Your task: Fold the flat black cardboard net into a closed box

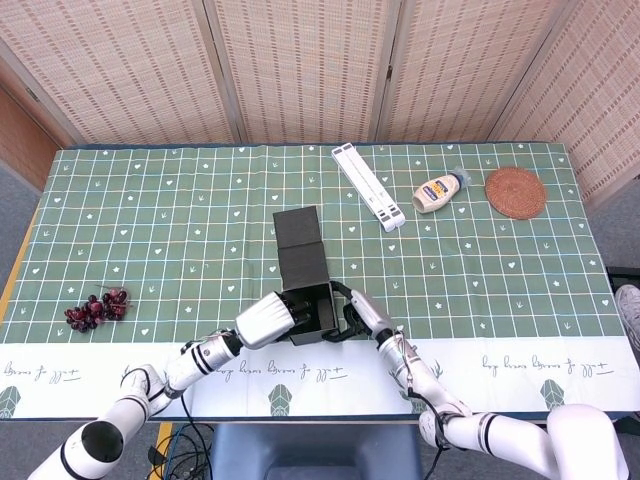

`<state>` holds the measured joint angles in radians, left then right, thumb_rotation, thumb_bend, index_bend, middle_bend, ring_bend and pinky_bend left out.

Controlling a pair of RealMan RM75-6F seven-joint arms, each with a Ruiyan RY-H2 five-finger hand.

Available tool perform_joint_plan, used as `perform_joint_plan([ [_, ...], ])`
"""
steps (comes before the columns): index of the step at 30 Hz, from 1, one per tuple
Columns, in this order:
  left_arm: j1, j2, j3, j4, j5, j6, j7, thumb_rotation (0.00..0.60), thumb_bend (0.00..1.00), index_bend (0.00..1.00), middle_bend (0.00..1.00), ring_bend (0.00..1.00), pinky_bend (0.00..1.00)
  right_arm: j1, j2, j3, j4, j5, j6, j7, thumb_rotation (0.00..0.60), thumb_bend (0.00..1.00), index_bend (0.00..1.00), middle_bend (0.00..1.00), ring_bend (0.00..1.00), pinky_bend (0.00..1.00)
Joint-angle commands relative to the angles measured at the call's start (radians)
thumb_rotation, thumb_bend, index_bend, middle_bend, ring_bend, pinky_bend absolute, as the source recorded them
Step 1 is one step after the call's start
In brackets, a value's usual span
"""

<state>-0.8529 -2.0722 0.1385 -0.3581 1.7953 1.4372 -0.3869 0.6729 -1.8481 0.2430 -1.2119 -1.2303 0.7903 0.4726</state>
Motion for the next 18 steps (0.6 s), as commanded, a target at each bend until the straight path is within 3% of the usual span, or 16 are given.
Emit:
perform_joint_plan([
  [1, -0.006, 0.001, 0.006, 0.003, 0.007, 0.000, 0.002, 0.600, 0.13, 0.53, 0.42, 0.60, 0.85, -0.002, 0.000, -0.002, 0.001, -0.005, 0.002, 0.006, 0.600, 0.14, 0.29, 0.45, 0.84, 1.00],
  [18, -0.029, 0.003, 0.031, 0.019, 0.029, -0.003, 0.011, 0.600, 0.13, 0.64, 0.55, 0.60, 0.85, -0.013, 0.006, -0.010, -0.011, -0.014, 0.007, 0.026, 0.600, 0.17, 0.29, 0.45, 0.84, 1.00],
])
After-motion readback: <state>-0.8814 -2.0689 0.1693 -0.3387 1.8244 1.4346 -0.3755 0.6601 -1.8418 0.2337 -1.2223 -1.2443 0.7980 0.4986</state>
